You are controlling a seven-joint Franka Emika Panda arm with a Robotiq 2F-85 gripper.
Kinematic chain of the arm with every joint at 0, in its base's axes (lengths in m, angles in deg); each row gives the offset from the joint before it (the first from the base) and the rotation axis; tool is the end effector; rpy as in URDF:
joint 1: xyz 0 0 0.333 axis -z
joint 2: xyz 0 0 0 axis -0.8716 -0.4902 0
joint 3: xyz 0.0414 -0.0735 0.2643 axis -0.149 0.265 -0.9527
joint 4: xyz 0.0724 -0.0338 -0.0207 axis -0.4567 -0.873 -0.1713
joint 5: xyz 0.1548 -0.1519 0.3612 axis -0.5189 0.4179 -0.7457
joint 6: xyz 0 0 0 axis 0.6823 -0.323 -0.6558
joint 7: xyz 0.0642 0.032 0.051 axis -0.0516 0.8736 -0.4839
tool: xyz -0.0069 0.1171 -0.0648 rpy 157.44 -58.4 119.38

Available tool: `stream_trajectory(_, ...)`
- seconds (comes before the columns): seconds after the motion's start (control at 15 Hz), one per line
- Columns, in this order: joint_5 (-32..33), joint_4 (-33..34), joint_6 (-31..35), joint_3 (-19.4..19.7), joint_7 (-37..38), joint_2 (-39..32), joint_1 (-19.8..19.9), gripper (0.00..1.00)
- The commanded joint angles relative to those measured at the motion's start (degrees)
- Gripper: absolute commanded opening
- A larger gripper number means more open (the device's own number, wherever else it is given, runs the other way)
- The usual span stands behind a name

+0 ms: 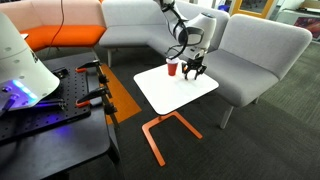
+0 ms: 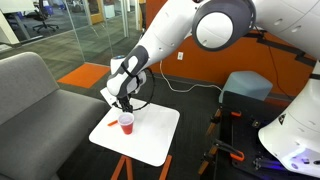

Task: Put the pen in the cup

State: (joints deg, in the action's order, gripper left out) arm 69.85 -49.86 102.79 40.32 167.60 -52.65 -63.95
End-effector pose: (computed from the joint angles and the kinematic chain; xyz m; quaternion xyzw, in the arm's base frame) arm 0.6714 -0.0243 -0.0834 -0.5206 0.8532 0.0303 0.0057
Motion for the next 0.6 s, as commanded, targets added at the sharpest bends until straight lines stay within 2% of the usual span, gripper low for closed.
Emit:
stream_trajectory(0.0, 0.0, 2.2, -1.2, 0.1, -1.3, -1.1, 0.0, 0.29)
stream_trajectory(0.2, 0.3, 2.6, -1.6, 0.7, -0.6, -1.1, -0.2, 0.06)
stream_trajectory(0.27, 0.3, 2.6, -1.6, 0.7, -0.6, -1.0, -0.1, 0.02)
stream_trajectory(0.4, 0.7, 1.8, -1.1, 2.0, 0.4, 0.0, -0.8, 0.0)
stream_trajectory(0.53, 1.8, 1.3, -0.9, 4.2, 1.6, 1.4, -2.1, 0.03)
